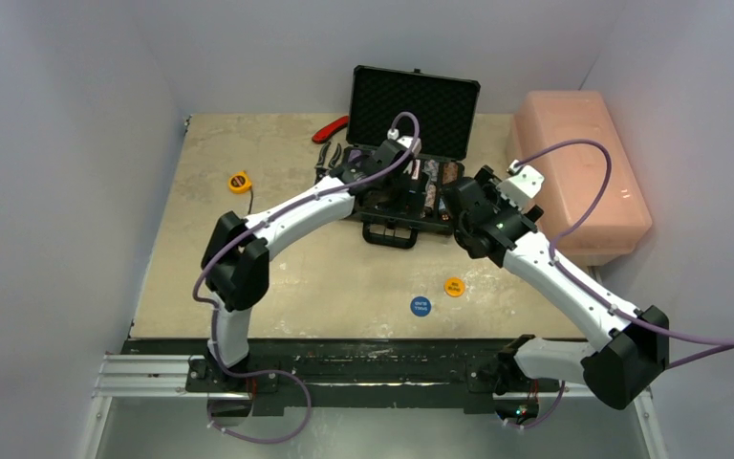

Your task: Pack up texas hold em set

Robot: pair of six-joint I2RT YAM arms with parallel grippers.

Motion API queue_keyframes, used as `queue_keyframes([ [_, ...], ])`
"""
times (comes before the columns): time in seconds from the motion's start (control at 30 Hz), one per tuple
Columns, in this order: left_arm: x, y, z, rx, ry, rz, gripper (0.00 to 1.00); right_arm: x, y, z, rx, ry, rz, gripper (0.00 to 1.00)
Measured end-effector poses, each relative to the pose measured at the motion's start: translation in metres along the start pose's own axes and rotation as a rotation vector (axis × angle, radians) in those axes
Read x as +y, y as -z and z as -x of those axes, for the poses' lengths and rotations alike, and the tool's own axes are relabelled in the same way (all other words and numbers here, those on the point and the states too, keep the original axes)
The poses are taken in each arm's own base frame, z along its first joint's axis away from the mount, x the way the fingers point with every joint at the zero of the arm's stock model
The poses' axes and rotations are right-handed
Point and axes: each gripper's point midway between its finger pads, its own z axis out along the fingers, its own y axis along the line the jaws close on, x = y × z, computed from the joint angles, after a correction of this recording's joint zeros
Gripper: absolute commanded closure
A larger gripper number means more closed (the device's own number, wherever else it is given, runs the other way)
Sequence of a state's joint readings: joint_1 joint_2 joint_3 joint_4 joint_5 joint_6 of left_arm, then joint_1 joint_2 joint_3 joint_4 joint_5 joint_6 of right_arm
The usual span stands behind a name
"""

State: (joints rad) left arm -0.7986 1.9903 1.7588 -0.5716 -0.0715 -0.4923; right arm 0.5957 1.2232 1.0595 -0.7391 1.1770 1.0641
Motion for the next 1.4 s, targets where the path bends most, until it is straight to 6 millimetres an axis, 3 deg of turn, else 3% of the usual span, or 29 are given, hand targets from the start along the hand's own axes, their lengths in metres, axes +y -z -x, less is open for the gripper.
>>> queue_keyframes([
  [0.33,0.028,0.058,-0.017,-0.058,-0.011,0.053,0.0,0.023,0.008,-0.003,0.066,0.068,0.139,0.01],
  [0.5,0.041,0.09,-0.013,-0.109,-0.029,0.095,0.0,0.033,0.012,-0.012,0.117,0.118,0.198,0.01],
  [0.63,0.058,0.127,-0.011,-0.149,-0.057,0.155,0.0,0.041,0.016,-0.023,0.18,0.145,0.234,0.01],
  [0.83,0.088,0.183,-0.019,-0.198,-0.099,0.226,0.0,0.046,0.026,-0.058,0.327,0.216,0.295,0.01],
  [0.97,0.11,0.21,-0.023,-0.232,-0.104,0.263,0.0,0.044,0.036,-0.081,0.432,0.248,0.337,0.01],
  [1.4,0.148,0.241,-0.036,-0.227,-0.224,0.378,0.0,0.0,0.062,-0.165,0.786,0.424,0.307,0.01],
])
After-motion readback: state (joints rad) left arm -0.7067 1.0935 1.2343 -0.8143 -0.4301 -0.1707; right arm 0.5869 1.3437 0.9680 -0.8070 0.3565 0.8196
